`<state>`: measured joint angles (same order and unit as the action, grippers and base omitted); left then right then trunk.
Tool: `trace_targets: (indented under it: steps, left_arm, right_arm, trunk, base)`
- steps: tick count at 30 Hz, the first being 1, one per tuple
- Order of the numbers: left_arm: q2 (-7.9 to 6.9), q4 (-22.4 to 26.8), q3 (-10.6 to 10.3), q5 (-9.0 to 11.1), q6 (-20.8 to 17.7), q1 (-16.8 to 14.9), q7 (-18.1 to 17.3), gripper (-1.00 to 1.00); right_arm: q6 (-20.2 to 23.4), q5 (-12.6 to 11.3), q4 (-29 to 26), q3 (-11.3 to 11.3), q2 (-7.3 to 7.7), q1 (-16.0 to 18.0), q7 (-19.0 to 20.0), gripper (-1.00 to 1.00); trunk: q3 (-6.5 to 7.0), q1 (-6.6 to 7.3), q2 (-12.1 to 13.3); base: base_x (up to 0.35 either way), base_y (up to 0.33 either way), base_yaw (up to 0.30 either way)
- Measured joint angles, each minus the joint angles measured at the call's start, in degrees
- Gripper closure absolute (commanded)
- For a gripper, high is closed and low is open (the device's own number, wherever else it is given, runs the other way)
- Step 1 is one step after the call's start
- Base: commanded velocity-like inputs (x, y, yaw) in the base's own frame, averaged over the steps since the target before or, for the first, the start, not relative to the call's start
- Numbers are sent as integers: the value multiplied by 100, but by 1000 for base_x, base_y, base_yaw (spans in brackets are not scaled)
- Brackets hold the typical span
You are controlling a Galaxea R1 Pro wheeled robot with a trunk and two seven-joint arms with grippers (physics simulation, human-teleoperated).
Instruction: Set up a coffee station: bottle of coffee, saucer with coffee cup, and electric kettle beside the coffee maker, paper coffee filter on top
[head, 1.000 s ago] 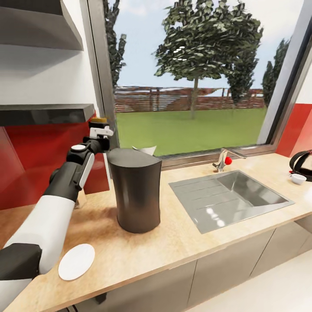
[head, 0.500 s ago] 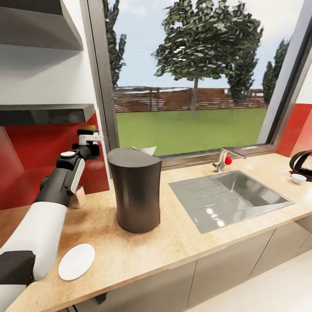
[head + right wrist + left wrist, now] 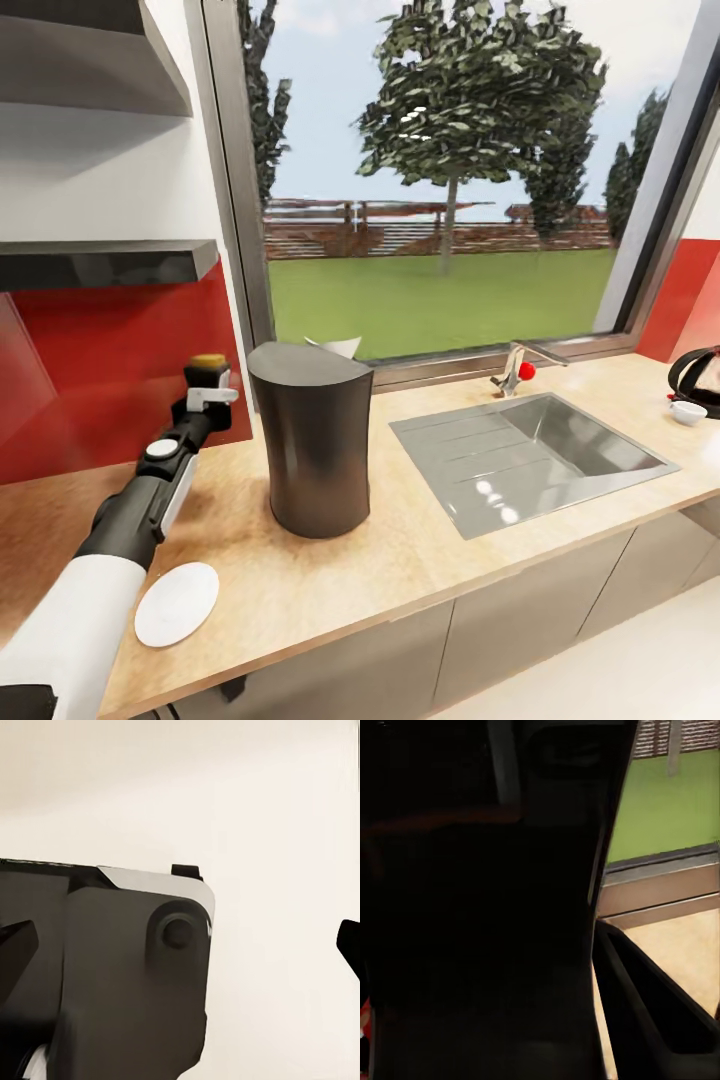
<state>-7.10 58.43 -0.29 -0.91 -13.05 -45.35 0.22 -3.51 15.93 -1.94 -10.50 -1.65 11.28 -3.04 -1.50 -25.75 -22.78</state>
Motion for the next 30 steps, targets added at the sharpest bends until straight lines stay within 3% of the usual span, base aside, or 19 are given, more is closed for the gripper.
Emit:
trace_targets:
  steps: [5, 9, 15, 18, 27, 30]
  left_arm:
    - [-11, -7, 109, -11, 164, 286, 1, 100]
    - [-11, -348, 259, -1, 843, 632, -1, 100]
    - [12, -1113, 266, -3, 1694, 830, 5, 100]
    - [33, -1454, 269, 3, 1833, 839, 7, 100]
    - [85, -1561, 272, 0, 1861, 841, 13, 100]
    - [81, -1801, 274, 8, 1935, 843, 13, 100]
  right_arm:
    - [-157, 0, 3, 3, 0, 0, 0, -100]
    - [-166, 0, 3, 0, 0, 0, 1, -100]
    - [-167, -7, -1, -9, 0, 0, 1, -100]
    - [-167, -9, 0, -14, 5, 0, 6, -100]
    - [-167, -40, -6, -50, 17, 0, 6, -100]
    - [-167, -36, -6, -43, 18, 0, 1, -100]
  trunk:
    - [0, 0, 0]
    - [-1, 0, 0]
    - [-1, 0, -1]
    - [0, 0, 0]
    - [0, 1, -1]
    - [-1, 0, -1]
  base:
    - [0, 0, 0]
    - [0, 0, 0]
    - [0, 0, 0]
    - [0, 0, 0]
    - [127, 0, 0]
    - [15, 0, 0]
